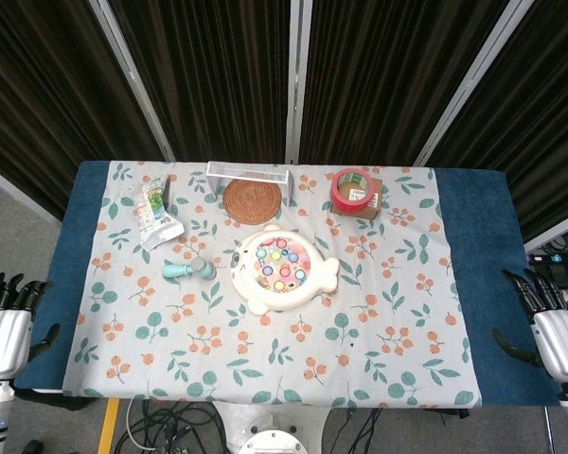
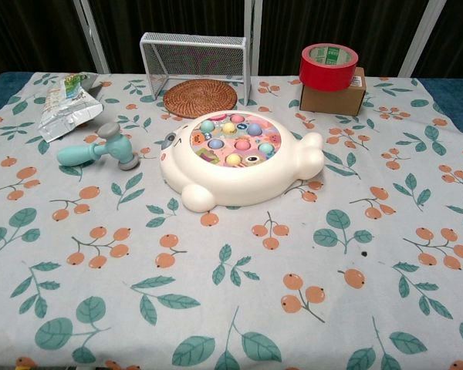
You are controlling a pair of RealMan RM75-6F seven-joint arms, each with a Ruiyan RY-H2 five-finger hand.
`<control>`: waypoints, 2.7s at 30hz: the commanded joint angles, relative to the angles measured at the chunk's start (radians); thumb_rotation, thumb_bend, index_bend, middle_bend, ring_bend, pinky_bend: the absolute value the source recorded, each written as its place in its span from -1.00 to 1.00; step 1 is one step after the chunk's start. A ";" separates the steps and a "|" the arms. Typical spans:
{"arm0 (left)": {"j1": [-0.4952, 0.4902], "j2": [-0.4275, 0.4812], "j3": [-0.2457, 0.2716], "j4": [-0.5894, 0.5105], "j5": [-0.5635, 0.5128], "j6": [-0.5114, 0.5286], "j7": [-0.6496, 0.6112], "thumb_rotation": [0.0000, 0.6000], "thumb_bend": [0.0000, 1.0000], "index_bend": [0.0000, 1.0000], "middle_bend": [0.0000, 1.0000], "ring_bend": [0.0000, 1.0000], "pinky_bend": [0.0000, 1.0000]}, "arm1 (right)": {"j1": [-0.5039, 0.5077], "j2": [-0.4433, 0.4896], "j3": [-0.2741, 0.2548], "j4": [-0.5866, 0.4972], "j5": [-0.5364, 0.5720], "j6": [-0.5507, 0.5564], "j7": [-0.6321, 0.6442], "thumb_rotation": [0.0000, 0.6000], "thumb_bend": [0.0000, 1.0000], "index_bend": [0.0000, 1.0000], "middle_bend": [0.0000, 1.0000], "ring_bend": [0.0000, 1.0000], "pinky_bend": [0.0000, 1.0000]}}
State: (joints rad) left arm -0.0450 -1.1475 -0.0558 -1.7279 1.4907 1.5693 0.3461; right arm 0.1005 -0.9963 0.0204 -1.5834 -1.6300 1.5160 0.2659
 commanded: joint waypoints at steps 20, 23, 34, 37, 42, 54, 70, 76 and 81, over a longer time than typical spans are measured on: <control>-0.272 0.018 -0.095 -0.033 -0.012 -0.343 -0.084 1.00 -0.51 -0.49 -0.51 -0.78 -0.86 | -0.011 0.006 -0.001 0.002 -0.013 0.027 -0.009 1.00 -0.61 -0.86 -0.71 -1.00 -1.00; -0.359 -0.004 -0.135 -0.004 -0.072 -0.462 -0.127 1.00 -0.49 -0.49 -0.51 -0.78 -0.86 | -0.012 0.008 -0.002 -0.003 -0.013 0.028 -0.015 1.00 -0.61 -0.86 -0.71 -1.00 -1.00; -0.579 -0.148 -0.176 0.145 -0.346 -0.759 -0.136 1.00 -0.52 -0.46 -0.51 -0.78 -0.84 | -0.022 0.010 0.000 -0.005 0.012 0.023 -0.018 1.00 -0.61 -0.86 -0.71 -1.00 -1.00; -0.599 -0.182 -0.166 0.170 -0.395 -0.769 -0.111 1.00 -0.54 -0.45 -0.51 -0.78 -0.84 | -0.020 0.009 0.000 -0.002 0.015 0.018 -0.015 1.00 -0.61 -0.86 -0.71 -1.00 -1.00; -0.631 -0.230 -0.154 0.209 -0.460 -0.761 -0.059 1.00 -0.54 -0.42 -0.50 -0.78 -0.84 | -0.016 0.006 0.002 0.003 0.018 0.008 -0.010 1.00 -0.61 -0.86 -0.71 -1.00 -1.00; -0.668 -0.322 -0.122 0.272 -0.566 -0.707 0.044 1.00 -0.52 -0.32 -0.50 -0.78 -0.84 | -0.018 0.000 0.002 0.020 0.025 0.003 0.007 1.00 -0.61 -0.86 -0.71 -1.00 -1.00; -0.711 -0.373 -0.118 0.309 -0.650 -0.714 0.059 1.00 -0.38 -0.24 -0.49 -0.78 -0.84 | -0.015 -0.002 0.002 0.020 0.033 -0.011 0.005 1.00 -0.61 -0.86 -0.71 -1.00 -1.00; -0.719 -0.385 -0.116 0.323 -0.669 -0.710 0.061 1.00 -0.37 -0.18 -0.48 -0.78 -0.84 | -0.014 -0.002 0.003 0.019 0.036 -0.016 0.002 1.00 -0.61 -0.86 -0.71 -1.00 -1.00; -0.724 -0.384 -0.117 0.311 -0.672 -0.704 0.055 1.00 -0.37 -0.17 -0.48 -0.78 -0.84 | -0.013 0.000 0.003 0.015 0.037 -0.019 -0.002 1.00 -0.61 -0.86 -0.71 -1.00 -1.00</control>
State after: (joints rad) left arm -0.7687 -1.5314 -0.1726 -1.4165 0.8188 0.8646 0.4016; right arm 0.0871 -0.9960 0.0232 -1.5680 -1.5927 1.4969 0.2640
